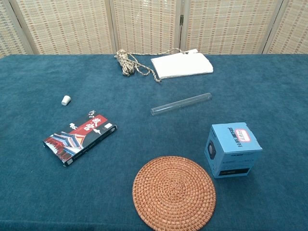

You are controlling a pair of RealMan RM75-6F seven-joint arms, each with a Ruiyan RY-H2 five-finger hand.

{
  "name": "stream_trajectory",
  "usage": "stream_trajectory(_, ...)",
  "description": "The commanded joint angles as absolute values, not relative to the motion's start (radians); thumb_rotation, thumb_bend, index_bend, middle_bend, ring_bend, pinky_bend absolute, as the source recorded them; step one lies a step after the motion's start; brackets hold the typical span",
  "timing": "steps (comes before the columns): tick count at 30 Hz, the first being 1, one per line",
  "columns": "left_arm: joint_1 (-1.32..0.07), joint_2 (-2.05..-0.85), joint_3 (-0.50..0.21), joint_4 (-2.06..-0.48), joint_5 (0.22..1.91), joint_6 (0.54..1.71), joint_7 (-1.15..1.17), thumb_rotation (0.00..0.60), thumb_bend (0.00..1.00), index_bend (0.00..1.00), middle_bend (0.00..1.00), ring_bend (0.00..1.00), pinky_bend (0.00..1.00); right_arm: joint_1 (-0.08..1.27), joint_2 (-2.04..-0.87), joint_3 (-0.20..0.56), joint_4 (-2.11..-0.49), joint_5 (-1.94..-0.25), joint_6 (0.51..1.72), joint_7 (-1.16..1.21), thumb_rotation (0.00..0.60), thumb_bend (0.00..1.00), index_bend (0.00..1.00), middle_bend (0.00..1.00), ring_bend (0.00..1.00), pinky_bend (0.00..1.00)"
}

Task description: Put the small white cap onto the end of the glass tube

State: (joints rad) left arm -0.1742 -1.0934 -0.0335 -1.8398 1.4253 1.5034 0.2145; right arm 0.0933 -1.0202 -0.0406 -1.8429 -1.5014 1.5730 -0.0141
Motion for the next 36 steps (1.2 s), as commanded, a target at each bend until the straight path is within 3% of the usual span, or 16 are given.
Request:
stream_trajectory(1,-0.172,-1.093,-0.036,-1.843,1.425,1.501,0.217,0.600,0.42,0.07,0.00,0.00,0.00,0.092,-1.020,-0.035,-1.843,-1.501,1.564,-0.015,0.600,0.25,0.61,0.67,0.66,1.00)
stream_trajectory(13,-0.172,-1.079,-0.057,-1.851,1.434,1.497,0.228,0.600,0.42,0.07,0.00,0.00,0.00,0.145,-0.974,0.015,-1.884,-1.535,1.491,-0.081,0.600,0.25,0.60,0.67,0.66,1.00)
stream_trajectory(17,-0.177,-1.069,-0.066,-1.858,1.434,1.490,0.227,0.600,0.42,0.07,0.00,0.00,0.00,0.228,-0.941,0.071,-1.927,-1.512,1.396,-0.152,0.600,0.26,0.56,0.67,0.66,1.00)
stream_trajectory(23,-0.184,-1.065,-0.075,-1.862,1.430,1.477,0.247,0.600,0.42,0.07,0.00,0.00,0.00,0.416,-0.941,0.175,-1.946,-1.361,1.154,-0.278,0.600,0.27,0.49,0.67,0.66,1.00)
stream_trajectory(26,-0.189,-1.063,-0.078,-1.864,1.432,1.468,0.252,0.600,0.42,0.07,0.00,0.00,0.00,0.524,-0.979,0.218,-1.913,-1.249,1.024,-0.354,0.600,0.27,0.46,0.70,0.71,1.00)
stream_trajectory(31,-0.198,-1.058,-0.086,-1.862,1.437,1.460,0.262,0.600,0.42,0.07,0.00,0.00,0.00,0.686,-1.109,0.262,-1.789,-1.089,0.885,-0.445,0.600,0.27,0.45,0.87,0.93,1.00)
stream_trajectory(36,-0.204,-1.054,-0.088,-1.863,1.447,1.456,0.273,0.600,0.42,0.06,0.00,0.00,0.00,0.801,-1.250,0.268,-1.639,-1.018,0.805,-0.473,0.600,0.24,0.42,0.96,1.00,1.00)
